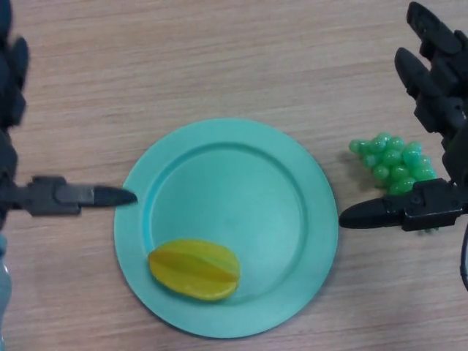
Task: Pick up the yellow starfruit and place it on the plate
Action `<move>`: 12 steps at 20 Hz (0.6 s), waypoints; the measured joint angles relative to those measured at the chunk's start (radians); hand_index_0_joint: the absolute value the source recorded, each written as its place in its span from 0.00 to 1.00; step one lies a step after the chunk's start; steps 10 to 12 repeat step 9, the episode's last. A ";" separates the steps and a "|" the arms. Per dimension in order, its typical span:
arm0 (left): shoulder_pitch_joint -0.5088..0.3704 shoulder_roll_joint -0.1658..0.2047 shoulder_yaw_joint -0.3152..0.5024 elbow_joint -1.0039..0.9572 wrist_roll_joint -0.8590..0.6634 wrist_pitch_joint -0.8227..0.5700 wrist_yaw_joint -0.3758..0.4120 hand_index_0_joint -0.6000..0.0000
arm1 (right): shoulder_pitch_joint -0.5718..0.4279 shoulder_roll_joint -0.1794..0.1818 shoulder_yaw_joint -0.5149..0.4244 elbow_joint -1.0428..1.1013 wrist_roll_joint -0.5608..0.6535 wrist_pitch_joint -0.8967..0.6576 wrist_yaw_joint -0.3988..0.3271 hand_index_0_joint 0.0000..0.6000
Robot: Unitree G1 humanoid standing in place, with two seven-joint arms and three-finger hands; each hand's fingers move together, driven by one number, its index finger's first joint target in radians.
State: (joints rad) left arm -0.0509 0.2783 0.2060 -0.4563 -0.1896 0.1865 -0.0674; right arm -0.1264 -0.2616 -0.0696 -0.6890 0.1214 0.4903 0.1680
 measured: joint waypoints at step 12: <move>0.012 -0.013 -0.003 -0.052 -0.013 0.057 -0.009 1.00 | -0.008 0.002 0.024 0.014 0.004 0.000 0.002 0.00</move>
